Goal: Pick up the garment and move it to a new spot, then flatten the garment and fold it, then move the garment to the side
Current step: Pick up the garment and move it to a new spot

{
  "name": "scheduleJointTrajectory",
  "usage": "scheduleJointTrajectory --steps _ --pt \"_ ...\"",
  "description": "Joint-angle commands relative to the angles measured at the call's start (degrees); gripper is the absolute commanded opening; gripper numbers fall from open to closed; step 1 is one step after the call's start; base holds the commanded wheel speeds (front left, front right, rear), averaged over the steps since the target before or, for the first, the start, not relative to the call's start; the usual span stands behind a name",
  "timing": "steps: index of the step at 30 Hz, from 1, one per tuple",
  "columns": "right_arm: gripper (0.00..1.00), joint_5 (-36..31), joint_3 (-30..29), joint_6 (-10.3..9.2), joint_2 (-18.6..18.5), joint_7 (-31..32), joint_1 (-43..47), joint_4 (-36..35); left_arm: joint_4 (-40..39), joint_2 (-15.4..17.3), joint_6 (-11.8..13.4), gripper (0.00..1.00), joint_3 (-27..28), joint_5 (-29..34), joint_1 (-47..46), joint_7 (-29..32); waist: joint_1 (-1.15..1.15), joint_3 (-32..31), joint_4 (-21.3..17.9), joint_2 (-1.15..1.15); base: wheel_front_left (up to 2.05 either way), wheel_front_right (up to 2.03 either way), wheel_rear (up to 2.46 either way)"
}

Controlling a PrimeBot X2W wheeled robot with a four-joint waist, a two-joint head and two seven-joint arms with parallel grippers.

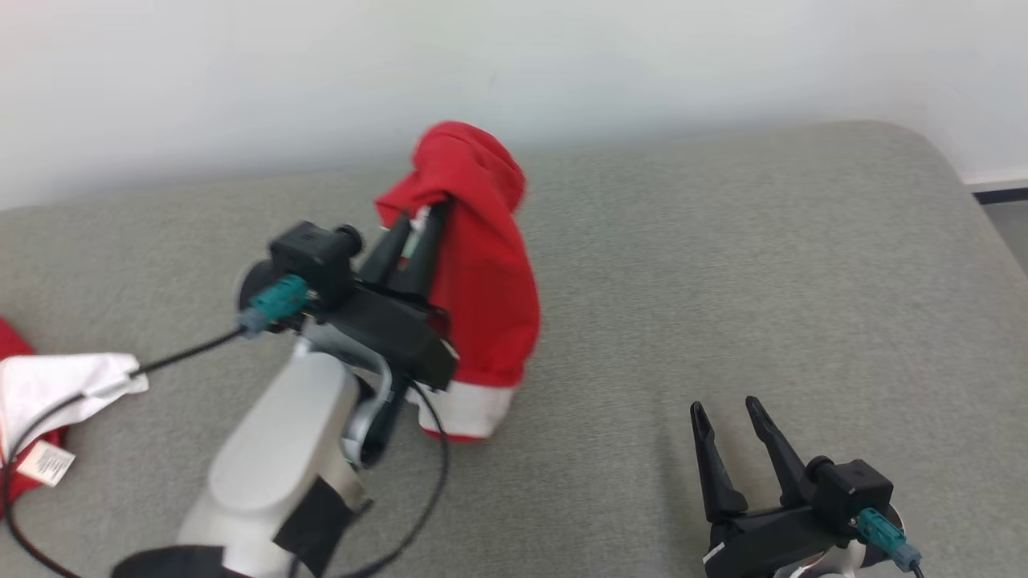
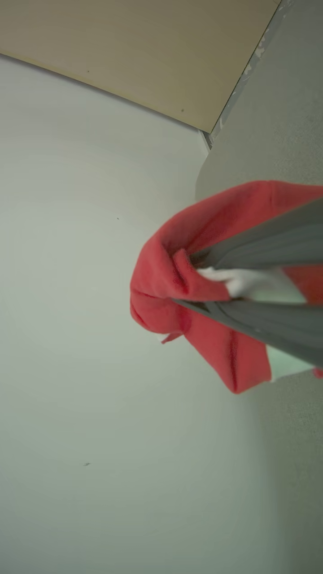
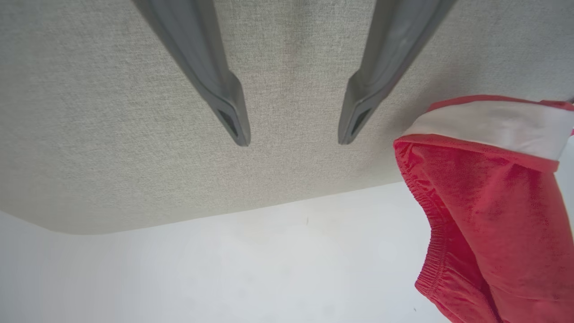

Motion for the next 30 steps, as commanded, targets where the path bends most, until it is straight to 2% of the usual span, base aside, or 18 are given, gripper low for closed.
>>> scheduleJointTrajectory --steps 1,5,10,11,12,13,21,26,30 --pt "1.0 -0.1 0.05 -0.14 0.37 -0.02 0.52 -0.07 -0.53 -0.47 0.08 0.0 0.14 0.37 0.89 -0.18 0.01 -1.35 -2.37 0.0 0.0 0.0 0.0" --pt "1.0 0.05 0.25 -0.14 0.97 -0.02 0.71 -0.2 -1.56 -3.01 0.08 0.0 0.18 1.44 3.58 -0.19 0.01 -1.23 -4.3 0.0 0.0 0.0 0.0" --pt "1.0 0.57 0.41 -0.14 1.32 -0.02 0.1 -0.41 -0.02 -4.07 0.08 0.0 2.92 4.48 6.5 -0.19 0.01 -0.36 -5.62 0.0 0.0 0.0 0.0" --pt "1.0 0.66 0.23 -0.14 1.37 -0.02 0.14 -0.49 0.16 -4.06 0.08 0.36 3.71 5.33 7.12 -0.2 0.01 -0.24 -5.63 0.0 0.0 0.0 0.0" --pt "1.0 0.71 0.01 -0.14 1.43 -0.02 0.22 -0.63 0.58 -4.1 0.08 0.8 4.24 5.96 7.98 -0.2 0.01 -0.04 -5.56 0.0 0.0 0.0 0.0" --pt "1.0 0.75 -0.14 -0.14 1.48 -0.02 0.3 -0.74 1.01 -3.93 0.08 1.0 4.41 6.83 8.72 -0.2 0.01 0.1 -5.45 0.0 0.0 0.0 0.0" --pt "1.0 0.45 -1.04 -0.14 1.69 -0.02 0.43 -0.77 5.27 -2.35 0.2 1.0 10.1 11.54 14.9 -0.2 0.01 -0.14 -2.76 0.0 0.0 0.0 0.0" --pt "1.0 0.03 -1.57 -0.14 1.7 -0.02 0.8 -0.87 1.91 -1.4 0.58 1.0 14.93 15.01 20.47 -0.2 0.01 -0.92 -0.65 0.0 0.0 0.0 0.0" --pt "1.0 -0.61 -1.74 -0.14 1.73 -0.02 1.66 -0.58 -3.93 -1.18 1.49 1.0 20.99 18.71 27.86 -0.2 0.01 -2.1 0.81 0.0 0.0 0.0 0.0"
